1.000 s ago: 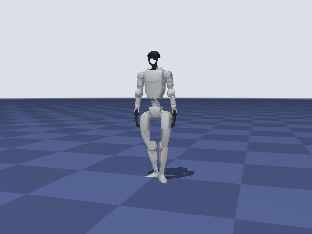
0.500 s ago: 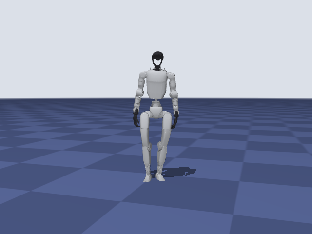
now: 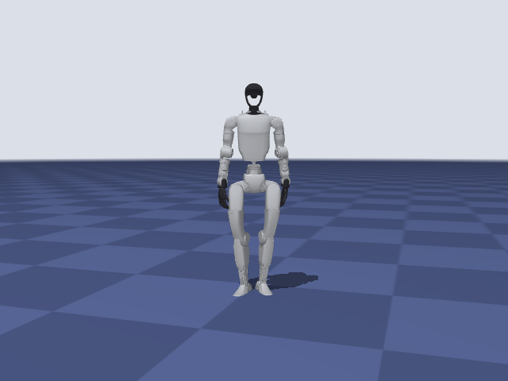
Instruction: Upper body actions
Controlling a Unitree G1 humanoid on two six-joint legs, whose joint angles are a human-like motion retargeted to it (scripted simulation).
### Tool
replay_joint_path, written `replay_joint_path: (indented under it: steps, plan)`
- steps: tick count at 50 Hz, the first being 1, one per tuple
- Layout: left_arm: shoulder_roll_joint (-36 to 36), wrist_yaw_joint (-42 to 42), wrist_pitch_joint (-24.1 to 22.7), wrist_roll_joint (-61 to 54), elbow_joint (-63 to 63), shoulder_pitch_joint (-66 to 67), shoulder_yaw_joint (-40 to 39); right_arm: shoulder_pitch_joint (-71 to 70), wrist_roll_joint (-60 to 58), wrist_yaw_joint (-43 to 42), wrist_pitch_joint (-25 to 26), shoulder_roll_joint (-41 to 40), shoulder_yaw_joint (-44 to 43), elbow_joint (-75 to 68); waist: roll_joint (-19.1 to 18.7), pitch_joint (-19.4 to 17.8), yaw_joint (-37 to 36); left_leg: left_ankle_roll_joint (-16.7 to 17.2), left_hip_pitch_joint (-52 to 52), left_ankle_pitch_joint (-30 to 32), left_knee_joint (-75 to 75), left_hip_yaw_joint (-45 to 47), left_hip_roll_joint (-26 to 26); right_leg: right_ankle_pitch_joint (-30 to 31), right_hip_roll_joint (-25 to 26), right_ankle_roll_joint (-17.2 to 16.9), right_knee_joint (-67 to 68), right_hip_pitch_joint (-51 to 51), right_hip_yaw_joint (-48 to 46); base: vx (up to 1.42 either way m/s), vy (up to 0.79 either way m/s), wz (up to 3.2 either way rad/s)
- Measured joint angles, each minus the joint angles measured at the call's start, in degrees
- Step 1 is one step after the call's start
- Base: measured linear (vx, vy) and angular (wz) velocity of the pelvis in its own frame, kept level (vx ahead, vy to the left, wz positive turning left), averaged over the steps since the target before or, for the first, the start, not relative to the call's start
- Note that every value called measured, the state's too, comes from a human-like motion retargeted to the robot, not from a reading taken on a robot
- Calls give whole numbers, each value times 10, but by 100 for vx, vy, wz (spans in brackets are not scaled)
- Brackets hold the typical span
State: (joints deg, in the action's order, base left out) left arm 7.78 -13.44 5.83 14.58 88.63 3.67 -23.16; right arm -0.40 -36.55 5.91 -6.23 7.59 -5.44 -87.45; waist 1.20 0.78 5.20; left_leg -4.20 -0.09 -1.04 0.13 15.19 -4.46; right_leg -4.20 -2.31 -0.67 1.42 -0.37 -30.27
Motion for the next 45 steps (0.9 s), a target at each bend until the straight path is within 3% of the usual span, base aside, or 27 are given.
replay_joint_path:
  steps: [12,16,20,23,25,28,30,32,33,35,38,45]
  plan:
    - [-1,7,-4,-17,-9,-7,-3,3,12,-3,4,5,-15,-16,2,-5,15,16,-15,-10,26,10,15,-6,5,10,6,-14,22,-5,-8,-7]
    - [-1,11,-5,-23,-13,-11,-6,-3,22,-3,7,6,-24,-22,11,-10,25,32,-35,-27,90,21,24,-10,-3,8,17,-25,46,-6,-8,-15]
    - [-5,21,-6,-33,-21,-12,-11,-7,21,4,8,9,-23,-16,24,-17,26,31,-61,-4,174,42,33,-1,-21,6,25,-34,78,-5,-1,-61]
    - [-10,21,-8,-43,-22,-11,-24,-13,17,-2,7,11,-19,-11,28,-24,22,32,-78,-9,199,-23,18,12,-27,5,27,-41,109,-5,7,-121]
    - [-12,20,-11,-43,-24,-7,-30,-19,19,-6,3,13,-15,-11,22,-29,4,60,-83,-13,181,-118,-3,22,-18,6,28,-47,142,0,11,-205]
    - [-11,26,-13,-33,-24,1,-26,-23,21,-7,1,13,-10,-9,12,-35,-34,113,-75,-12,139,-331,-48,39,3,6,31,-62,205,0,12,-251]
    - [-8,31,-14,-24,-22,2,-21,-27,25,-6,-1,13,-9,-7,10,-41,-56,142,-62,8,115,-409,-59,51,14,5,34,-73,241,-3,13,-241]
    - [-4,36,-13,-19,-16,-4,-16,-38,27,-1,-2,12,-6,-2,15,-49,-53,105,-58,11,97,-337,-44,62,15,-1,38,-85,274,-14,11,-174]
    - [-3,37,-13,-21,-13,-9,-14,-44,26,2,-3,11,-6,2,14,-53,-37,79,-57,12,84,-248,-21,63,18,-1,39,-89,279,-23,12,-80]
    - [0,35,-12,-27,-5,-17,-10,-53,24,6,-4,7,-7,13,5,-57,11,56,-43,14,57,-236,-12,61,28,2,48,-101,274,-24,14,-46]
    - [7,20,-12,-32,-2,-18,-6,-57,32,4,-12,-1,11,24,3,-61,28,52,-50,19,53,-202,-4,59,37,20,75,-130,292,-20,12,-188]
    - [37,26,-3,-7,-5,-28,16,-52,19,3,-8,-6,15,9,2,-63,10,34,-12,3,12,-46,26,-15,-10,83,86,-154,113,-25,4,-250]
